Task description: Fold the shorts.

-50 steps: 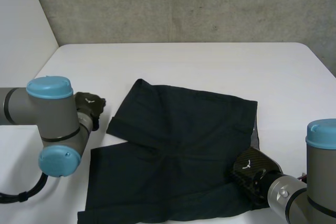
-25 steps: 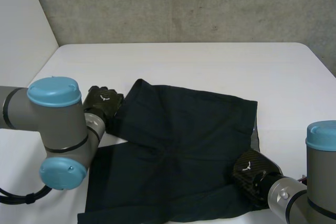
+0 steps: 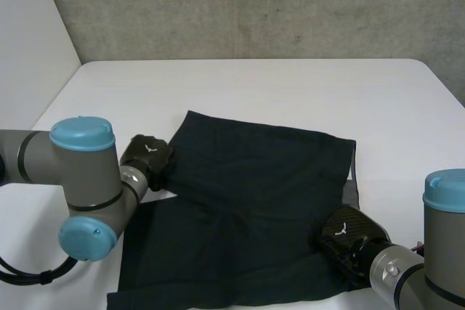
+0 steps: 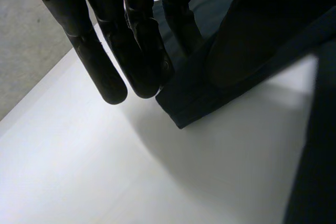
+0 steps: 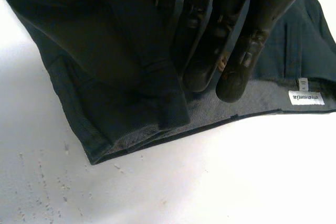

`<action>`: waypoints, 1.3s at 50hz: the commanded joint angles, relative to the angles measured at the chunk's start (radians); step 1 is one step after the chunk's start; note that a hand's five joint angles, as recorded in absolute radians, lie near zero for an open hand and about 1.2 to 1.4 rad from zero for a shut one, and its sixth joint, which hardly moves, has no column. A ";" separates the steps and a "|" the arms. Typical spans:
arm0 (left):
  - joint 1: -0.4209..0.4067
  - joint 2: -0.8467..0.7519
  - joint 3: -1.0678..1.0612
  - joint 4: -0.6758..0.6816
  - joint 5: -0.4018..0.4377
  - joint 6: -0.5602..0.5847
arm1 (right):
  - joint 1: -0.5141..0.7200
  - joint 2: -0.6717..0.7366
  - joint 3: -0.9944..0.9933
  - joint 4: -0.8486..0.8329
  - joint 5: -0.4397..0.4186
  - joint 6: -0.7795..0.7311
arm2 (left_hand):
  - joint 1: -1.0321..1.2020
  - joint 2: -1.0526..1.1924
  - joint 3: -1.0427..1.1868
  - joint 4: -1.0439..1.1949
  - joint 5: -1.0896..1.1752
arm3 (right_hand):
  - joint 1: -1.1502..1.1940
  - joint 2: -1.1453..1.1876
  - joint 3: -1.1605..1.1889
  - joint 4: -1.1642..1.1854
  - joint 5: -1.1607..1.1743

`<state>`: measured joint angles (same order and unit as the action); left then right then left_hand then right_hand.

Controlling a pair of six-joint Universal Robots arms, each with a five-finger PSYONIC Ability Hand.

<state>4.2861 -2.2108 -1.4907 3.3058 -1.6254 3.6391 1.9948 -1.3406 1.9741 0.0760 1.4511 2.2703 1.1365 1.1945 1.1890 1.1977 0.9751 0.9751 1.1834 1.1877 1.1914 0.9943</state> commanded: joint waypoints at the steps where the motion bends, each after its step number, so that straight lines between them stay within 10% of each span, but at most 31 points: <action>1: 0.015 0.002 0.006 0.000 -0.086 0.004 | 0.001 0.000 0.000 -0.001 0.000 0.002 | 0.260 0.202 0.207 0.199 0.247 | 0.421 0.213 0.209 0.205 0.227; 8: 0.012 0.003 -0.006 0.000 -0.106 0.004 | 0.001 -0.002 0.000 -0.001 0.000 0.002 | 0.222 0.164 0.170 0.161 0.209 | 0.421 0.213 0.209 0.205 0.227; 12: -0.003 0.013 -0.014 -0.002 -0.108 0.003 | 0.001 -0.002 0.000 -0.001 0.000 0.005 | -0.545 -0.603 -0.597 -0.606 -0.558 | 0.421 0.213 0.209 0.205 0.227; 20: -0.008 0.137 -0.060 -0.006 -0.117 -0.011 | -0.001 -0.003 -0.003 -0.008 -0.001 0.034 | -0.582 -0.640 -0.635 -0.644 -0.596 | 0.421 0.213 0.209 0.205 0.227; 40: -0.153 0.569 -0.387 -0.477 -0.042 -0.290 | -0.017 -0.005 -0.021 -0.036 0.000 0.118 | -0.556 -0.614 -0.609 -0.617 -0.569 | 0.421 0.213 0.209 0.205 0.227; 50: -0.161 0.516 -0.488 -0.373 -0.048 -0.278 | -0.021 -0.008 -0.021 -0.036 0.002 0.118 | -0.556 -0.614 -0.609 -0.617 -0.569 | 0.421 0.213 0.209 0.205 0.227; 55: -0.158 0.409 -0.455 -0.260 -0.099 -0.223 | -0.019 -0.017 -0.026 -0.033 0.000 0.117 | 0.258 0.200 0.206 0.197 0.245 | 0.421 0.213 0.209 0.205 0.227; 65: -0.155 0.389 -0.220 -0.045 -0.119 -0.126 | -0.019 -0.074 -0.176 -0.027 0.008 0.112 | 0.260 0.202 0.207 0.199 0.247 | 0.421 0.213 0.209 0.205 0.227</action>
<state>4.1274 -1.8046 -1.8912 3.1092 -1.7361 3.4398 1.9756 -1.3782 1.9144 0.0484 1.4555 2.3817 1.1635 1.1943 1.1874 1.1942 0.9637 0.9751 1.1833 1.1878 1.1914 0.9944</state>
